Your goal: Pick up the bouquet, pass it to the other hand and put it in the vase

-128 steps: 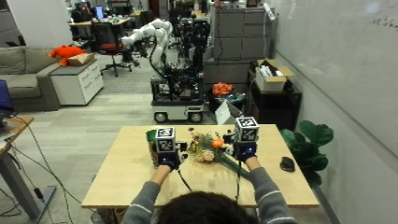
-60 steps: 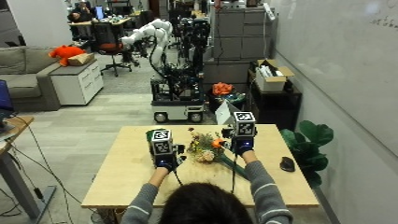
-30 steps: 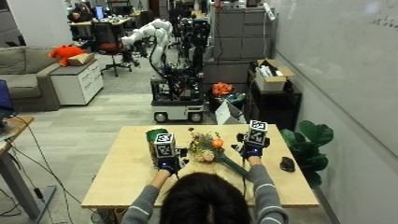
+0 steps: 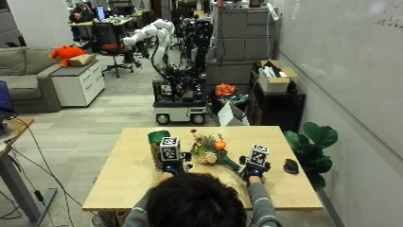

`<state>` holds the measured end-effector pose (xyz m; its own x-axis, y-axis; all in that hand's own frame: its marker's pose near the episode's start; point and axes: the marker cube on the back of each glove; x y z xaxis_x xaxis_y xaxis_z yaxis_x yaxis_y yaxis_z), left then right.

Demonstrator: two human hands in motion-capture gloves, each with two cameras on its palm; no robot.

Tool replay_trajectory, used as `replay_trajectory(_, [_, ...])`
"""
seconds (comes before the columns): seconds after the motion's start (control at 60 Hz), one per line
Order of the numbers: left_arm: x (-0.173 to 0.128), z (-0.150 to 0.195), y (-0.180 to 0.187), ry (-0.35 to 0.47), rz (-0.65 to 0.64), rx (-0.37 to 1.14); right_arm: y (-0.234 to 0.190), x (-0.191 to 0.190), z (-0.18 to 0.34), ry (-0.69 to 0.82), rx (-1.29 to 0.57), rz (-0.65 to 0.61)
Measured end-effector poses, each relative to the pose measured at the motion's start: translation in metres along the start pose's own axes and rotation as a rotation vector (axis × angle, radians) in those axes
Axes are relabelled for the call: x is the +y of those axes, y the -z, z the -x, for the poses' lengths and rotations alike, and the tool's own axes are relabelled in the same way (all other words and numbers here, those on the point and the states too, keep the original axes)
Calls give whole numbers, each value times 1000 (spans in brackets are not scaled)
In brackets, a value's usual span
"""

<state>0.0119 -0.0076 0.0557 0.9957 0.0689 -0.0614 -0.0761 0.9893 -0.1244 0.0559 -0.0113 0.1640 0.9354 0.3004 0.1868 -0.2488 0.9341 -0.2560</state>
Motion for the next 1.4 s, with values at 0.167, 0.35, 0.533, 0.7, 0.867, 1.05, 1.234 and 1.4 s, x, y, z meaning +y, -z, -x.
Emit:
replay_trajectory(0.167, [-6, 5, -2, -13, -7, 9, -34, -10, -16, -147, 107, 7])
replay_trajectory(0.35, [-6, 6, -5, -7, 8, 19, -43, -9, -17, -146, 54, -43])
replay_trajectory(0.533, [-3, 2, -5, -12, 17, 19, -31, -20, -17, -187, 97, -246])
replay_trajectory(0.7, [0, 2, -2, -15, 20, -16, -15, -21, -15, -226, 253, -307])
replay_trajectory(0.867, [-3, 6, -1, -3, 12, -26, -3, -31, -3, -135, 215, -357])
replay_trajectory(1.05, [-2, 8, 6, 1, 5, -4, 13, -34, 15, -66, 152, -555])
replay_trajectory(1.234, [12, 10, 17, -4, 34, 41, 46, -36, -6, -237, 146, -758])
replay_trajectory(1.4, [13, 7, 32, -21, -35, 76, 79, -33, 4, -211, -34, -867])
